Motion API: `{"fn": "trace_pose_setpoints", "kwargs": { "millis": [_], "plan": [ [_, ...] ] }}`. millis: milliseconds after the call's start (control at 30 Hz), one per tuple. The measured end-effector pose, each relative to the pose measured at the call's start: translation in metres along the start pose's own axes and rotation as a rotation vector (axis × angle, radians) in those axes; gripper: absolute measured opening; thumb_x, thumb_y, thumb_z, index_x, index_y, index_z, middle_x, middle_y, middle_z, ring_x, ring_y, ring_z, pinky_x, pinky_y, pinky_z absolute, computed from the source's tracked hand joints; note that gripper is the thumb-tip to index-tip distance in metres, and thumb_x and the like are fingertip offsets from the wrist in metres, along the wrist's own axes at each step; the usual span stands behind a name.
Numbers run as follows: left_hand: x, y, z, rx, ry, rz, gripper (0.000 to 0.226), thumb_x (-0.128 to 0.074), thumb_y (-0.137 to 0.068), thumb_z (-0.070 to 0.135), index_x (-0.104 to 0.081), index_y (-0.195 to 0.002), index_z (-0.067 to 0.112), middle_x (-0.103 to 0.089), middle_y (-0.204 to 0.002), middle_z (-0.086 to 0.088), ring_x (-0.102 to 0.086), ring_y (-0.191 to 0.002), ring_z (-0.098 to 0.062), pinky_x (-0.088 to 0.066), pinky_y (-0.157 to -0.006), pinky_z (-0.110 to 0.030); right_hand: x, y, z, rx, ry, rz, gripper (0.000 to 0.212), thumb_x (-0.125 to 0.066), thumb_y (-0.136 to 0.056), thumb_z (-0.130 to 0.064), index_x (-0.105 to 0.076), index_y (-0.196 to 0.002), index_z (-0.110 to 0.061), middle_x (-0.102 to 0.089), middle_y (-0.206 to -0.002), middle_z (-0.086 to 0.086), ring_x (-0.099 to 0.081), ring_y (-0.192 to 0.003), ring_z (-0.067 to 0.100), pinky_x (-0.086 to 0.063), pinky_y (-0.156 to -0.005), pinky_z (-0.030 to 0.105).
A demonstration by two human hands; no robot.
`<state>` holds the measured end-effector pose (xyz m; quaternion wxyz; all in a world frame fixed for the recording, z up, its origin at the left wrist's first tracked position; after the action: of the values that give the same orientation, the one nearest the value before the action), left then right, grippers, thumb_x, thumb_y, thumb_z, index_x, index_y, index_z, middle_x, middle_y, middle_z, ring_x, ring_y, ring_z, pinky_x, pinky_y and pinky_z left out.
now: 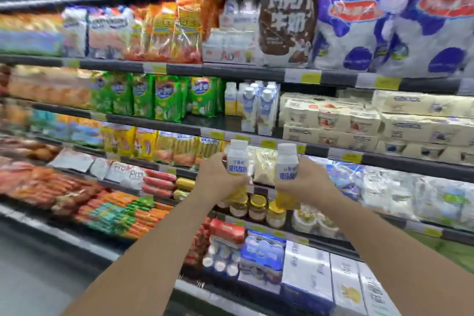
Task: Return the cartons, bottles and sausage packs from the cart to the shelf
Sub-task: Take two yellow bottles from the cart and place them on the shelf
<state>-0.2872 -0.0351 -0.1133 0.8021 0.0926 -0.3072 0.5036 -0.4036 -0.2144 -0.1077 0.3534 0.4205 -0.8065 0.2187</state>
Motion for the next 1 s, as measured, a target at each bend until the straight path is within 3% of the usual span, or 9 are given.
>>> {"fn": "trace_pose_setpoints", "kwargs": {
  "millis": [100,200,267,333,467,633,833,1000],
  "plan": [
    [0.028,-0.014,-0.026,0.028,0.015,0.033,0.049,-0.087,-0.069,0.035,-0.059,-0.107,0.023,-0.065,-0.092,0.009,-0.063,-0.08,-0.006,-0.052,-0.067,-0.022,-0.027,-0.025,-0.029,0.033,0.022,-0.009,0.04,-0.08,-0.067,-0.041,-0.062,-0.095,-0.018,-0.068,-0.084,0.0,-0.064,-0.077,0.016,-0.045,-0.054,0.028],
    [0.042,-0.028,-0.044,0.035,0.039,0.055,0.046,-0.086,-0.072,0.032,-0.06,-0.109,0.022,-0.066,-0.093,0.008,-0.06,-0.077,0.001,-0.047,-0.059,-0.015,-0.045,-0.045,-0.053,0.082,0.033,-0.034,0.023,-0.079,-0.071,-0.032,-0.06,-0.077,-0.02,-0.063,-0.07,-0.001,-0.062,-0.068,0.018,-0.042,-0.052,0.029],
    [0.046,-0.039,-0.052,0.042,0.045,0.064,0.043,-0.086,-0.072,0.029,-0.06,-0.105,0.022,-0.067,-0.095,0.006,-0.062,-0.078,-0.001,-0.049,-0.061,-0.015,-0.055,-0.061,-0.062,0.089,0.033,-0.058,0.021,-0.078,-0.07,-0.03,-0.063,-0.073,-0.016,-0.065,-0.067,0.003,-0.063,-0.063,0.019,-0.04,-0.049,0.027],
    [0.048,-0.054,-0.057,0.052,0.045,0.07,0.043,-0.086,-0.071,0.028,-0.058,-0.103,0.024,-0.068,-0.096,0.005,-0.064,-0.081,-0.006,-0.053,-0.066,-0.02,-0.063,-0.079,-0.064,0.082,0.04,-0.062,0.032,-0.076,-0.066,-0.035,-0.066,-0.08,-0.008,-0.067,-0.071,0.01,-0.063,-0.06,0.018,-0.039,-0.047,0.027],
    [0.046,-0.096,-0.057,0.065,0.035,0.107,0.05,-0.088,-0.067,0.031,-0.062,-0.108,0.02,-0.071,-0.097,0.005,-0.068,-0.086,-0.011,-0.059,-0.079,-0.032,-0.067,-0.122,-0.065,0.096,0.009,-0.056,0.048,-0.076,-0.058,-0.049,-0.064,-0.089,-0.015,-0.069,-0.08,0.005,-0.067,-0.068,0.016,-0.047,-0.049,0.03],
    [0.039,-0.154,-0.038,0.049,-0.006,0.162,0.052,-0.087,-0.061,0.036,-0.065,-0.106,0.022,-0.072,-0.093,0.008,-0.069,-0.086,-0.01,-0.058,-0.082,-0.034,-0.05,-0.169,-0.076,0.096,-0.076,-0.025,0.047,-0.081,-0.066,-0.037,-0.057,-0.098,-0.014,-0.066,-0.089,0.006,-0.066,-0.078,0.019,-0.059,-0.063,0.038],
    [0.044,-0.216,-0.032,0.029,-0.03,0.238,0.048,-0.087,-0.065,0.03,-0.064,-0.106,0.02,-0.071,-0.096,0.003,-0.067,-0.087,-0.015,-0.056,-0.081,-0.034,-0.047,-0.218,-0.1,0.176,-0.055,0.036,0.041,-0.077,-0.073,-0.033,-0.052,-0.101,-0.016,-0.062,-0.091,0.001,-0.06,-0.079,0.015,-0.045,-0.058,0.027],
    [0.047,-0.261,-0.049,0.039,-0.031,0.239,0.061,-0.089,-0.063,0.03,-0.063,-0.117,0.019,-0.072,-0.102,0.001,-0.067,-0.089,-0.014,-0.056,-0.083,-0.034,-0.072,-0.248,-0.116,0.213,-0.149,0.065,0.049,-0.079,-0.074,-0.027,-0.045,-0.108,-0.015,-0.063,-0.099,0.004,-0.064,-0.087,0.02,-0.054,-0.066,0.034]
  ]
}}
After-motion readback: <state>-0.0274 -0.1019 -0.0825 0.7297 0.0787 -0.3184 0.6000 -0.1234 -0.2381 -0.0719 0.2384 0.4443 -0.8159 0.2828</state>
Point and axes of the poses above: each hand's wrist, its own y-axis away from the middle knuckle, its own x-axis out of the back of the hand, z = x × y, the point moved 2 cm from there along -y, towards the middle knuckle
